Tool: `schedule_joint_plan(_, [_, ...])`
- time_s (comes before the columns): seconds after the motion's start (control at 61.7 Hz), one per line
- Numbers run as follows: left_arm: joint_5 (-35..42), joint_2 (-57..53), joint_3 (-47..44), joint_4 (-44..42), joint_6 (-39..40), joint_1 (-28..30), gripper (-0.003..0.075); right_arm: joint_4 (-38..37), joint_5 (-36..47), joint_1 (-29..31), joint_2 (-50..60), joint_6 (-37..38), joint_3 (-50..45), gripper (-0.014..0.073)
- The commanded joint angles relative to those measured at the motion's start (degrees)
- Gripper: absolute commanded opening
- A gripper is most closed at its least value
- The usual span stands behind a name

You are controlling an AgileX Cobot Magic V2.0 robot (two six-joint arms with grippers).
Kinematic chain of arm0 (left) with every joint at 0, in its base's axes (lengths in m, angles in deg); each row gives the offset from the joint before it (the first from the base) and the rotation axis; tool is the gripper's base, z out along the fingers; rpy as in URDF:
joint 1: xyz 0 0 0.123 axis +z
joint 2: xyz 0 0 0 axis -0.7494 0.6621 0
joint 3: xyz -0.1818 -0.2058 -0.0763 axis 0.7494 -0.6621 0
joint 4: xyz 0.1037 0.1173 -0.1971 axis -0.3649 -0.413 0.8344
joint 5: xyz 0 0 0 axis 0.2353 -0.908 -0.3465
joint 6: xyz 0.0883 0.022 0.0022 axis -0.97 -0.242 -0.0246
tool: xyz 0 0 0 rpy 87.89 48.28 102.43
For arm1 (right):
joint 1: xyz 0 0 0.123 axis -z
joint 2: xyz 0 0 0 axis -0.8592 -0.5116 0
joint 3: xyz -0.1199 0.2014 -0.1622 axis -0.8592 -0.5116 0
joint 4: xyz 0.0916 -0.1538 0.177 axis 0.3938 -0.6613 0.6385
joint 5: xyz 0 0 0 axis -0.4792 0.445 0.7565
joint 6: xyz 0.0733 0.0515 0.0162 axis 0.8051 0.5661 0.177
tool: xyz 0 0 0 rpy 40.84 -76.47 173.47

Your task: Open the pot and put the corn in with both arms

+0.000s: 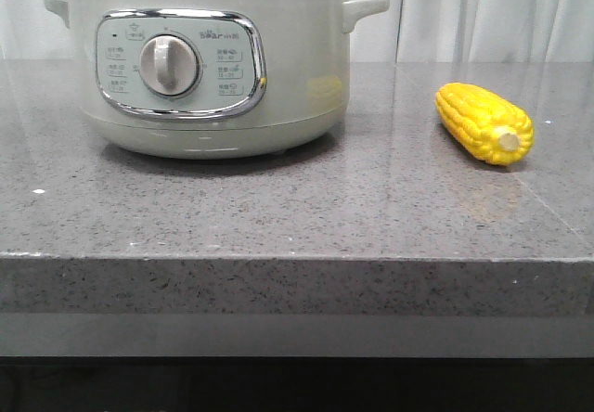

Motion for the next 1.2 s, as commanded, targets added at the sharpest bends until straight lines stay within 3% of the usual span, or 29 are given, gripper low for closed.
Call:
schedule_joint_plan(0.0, [4.4, -4.3, 2.4, 0.9, 0.1, 3.8, 0.0188, -0.4, 4.4, 0.2, -0.9, -0.4, 2.0, 0.0508])
schedule_joint_plan(0.243, [0.9, -4.3, 2.4, 2.0, 0.1, 11.8, 0.0188, -0.4, 4.5, 0.2, -3.7, -0.4, 2.0, 0.0508])
schedule_joint_plan(0.568, [0.7, -4.4, 2.4, 2.6, 0.1, 12.5, 0.0188, 2.4, 5.2, -1.5, -17.5, -0.4, 5.9, 0.0517])
schedule_joint_plan(0.73, [0.7, -4.4, 2.4, 2.6, 0.1, 12.5, 0.0188, 2.5, 4.9, -4.5, -28.3, -0.4, 11.3, 0.061])
schedule_joint_plan(0.811, [0.7, -4.4, 2.4, 2.6, 0.1, 12.5, 0.0188, 2.5, 4.5, -6.3, -33.8, -0.4, 14.4, 0.061])
schedule_joint_plan(1.184, [0.7, -4.4, 2.4, 2.6, 0.1, 12.5, 0.0188, 10.3, -11.3, -10.0, -57.6, -0.4, 35.3, 0.061])
